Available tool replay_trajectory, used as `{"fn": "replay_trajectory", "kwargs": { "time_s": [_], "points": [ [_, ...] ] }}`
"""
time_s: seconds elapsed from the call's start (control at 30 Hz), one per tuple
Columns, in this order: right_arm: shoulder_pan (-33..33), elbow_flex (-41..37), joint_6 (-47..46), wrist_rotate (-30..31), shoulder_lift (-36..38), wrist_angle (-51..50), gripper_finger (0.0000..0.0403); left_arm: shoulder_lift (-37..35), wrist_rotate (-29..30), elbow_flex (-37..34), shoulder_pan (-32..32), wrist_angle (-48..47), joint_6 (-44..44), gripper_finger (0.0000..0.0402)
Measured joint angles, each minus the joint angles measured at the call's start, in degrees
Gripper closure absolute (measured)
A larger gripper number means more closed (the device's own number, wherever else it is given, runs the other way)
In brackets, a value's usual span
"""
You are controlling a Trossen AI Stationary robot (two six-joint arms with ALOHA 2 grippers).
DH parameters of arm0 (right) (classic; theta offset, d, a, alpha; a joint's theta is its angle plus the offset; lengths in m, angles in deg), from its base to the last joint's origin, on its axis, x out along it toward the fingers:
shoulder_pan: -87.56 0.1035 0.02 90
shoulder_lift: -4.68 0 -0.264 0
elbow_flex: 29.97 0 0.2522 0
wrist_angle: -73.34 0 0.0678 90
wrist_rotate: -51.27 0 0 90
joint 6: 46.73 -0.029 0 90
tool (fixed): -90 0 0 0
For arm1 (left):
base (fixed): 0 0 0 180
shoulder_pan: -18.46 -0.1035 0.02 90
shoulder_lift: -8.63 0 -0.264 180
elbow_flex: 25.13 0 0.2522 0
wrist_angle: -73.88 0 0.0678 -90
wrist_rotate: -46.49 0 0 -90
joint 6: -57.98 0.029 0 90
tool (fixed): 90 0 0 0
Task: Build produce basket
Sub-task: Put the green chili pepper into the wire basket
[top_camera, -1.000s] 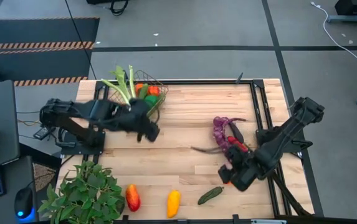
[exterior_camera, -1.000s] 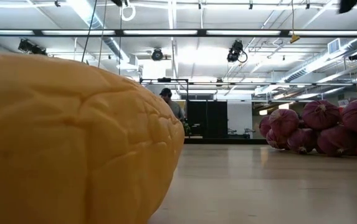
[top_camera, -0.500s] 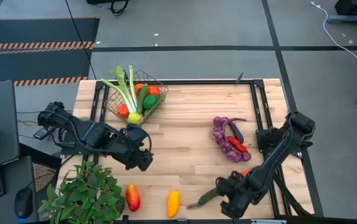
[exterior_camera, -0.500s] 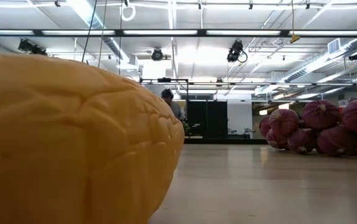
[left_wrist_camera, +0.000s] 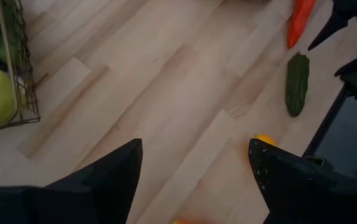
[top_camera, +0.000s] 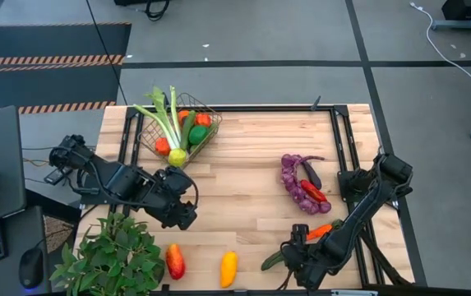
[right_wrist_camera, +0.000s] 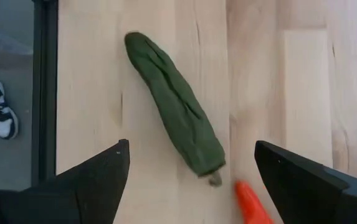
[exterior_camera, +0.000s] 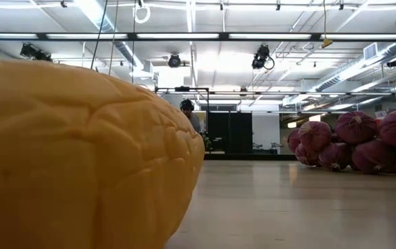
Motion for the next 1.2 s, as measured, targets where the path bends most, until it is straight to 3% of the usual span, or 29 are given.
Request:
{"fn": "replay_trajectory", "kwargs": {
  "time_s": [0.23, 0.6, 0.73, 1.07, 1.2],
  "points": [
    [0.0, 0.0, 6.2, -2.0, -5.3, 2.1, 0.0055, 0.0, 0.4, 0.0, 0.5, -2.3, 0.0, 0.0104],
    [-2.5, 0.0, 5.4, -0.7, -6.6, 3.3, 0.0068, 0.0, 1.5, 0.0, 0.2, -4.0, 0.0, 0.0104],
    [-3.3, 0.0, 4.9, -3.1, -7.9, 5.2, 0.0120, 0.0, 1.9, 0.0, 0.0, -4.0, 0.0, 0.0104],
    [-4.9, 0.0, 4.0, -6.9, -8.2, 4.7, 0.0298, 0.0, 2.5, 0.0, -0.1, -4.0, -0.4, 0.0104],
    [-6.4, -0.1, 1.9, -5.8, -6.9, 3.8, 0.0304, 0.0, 4.2, 0.0, -0.1, -4.0, -0.4, 0.0104]
  ]
}}
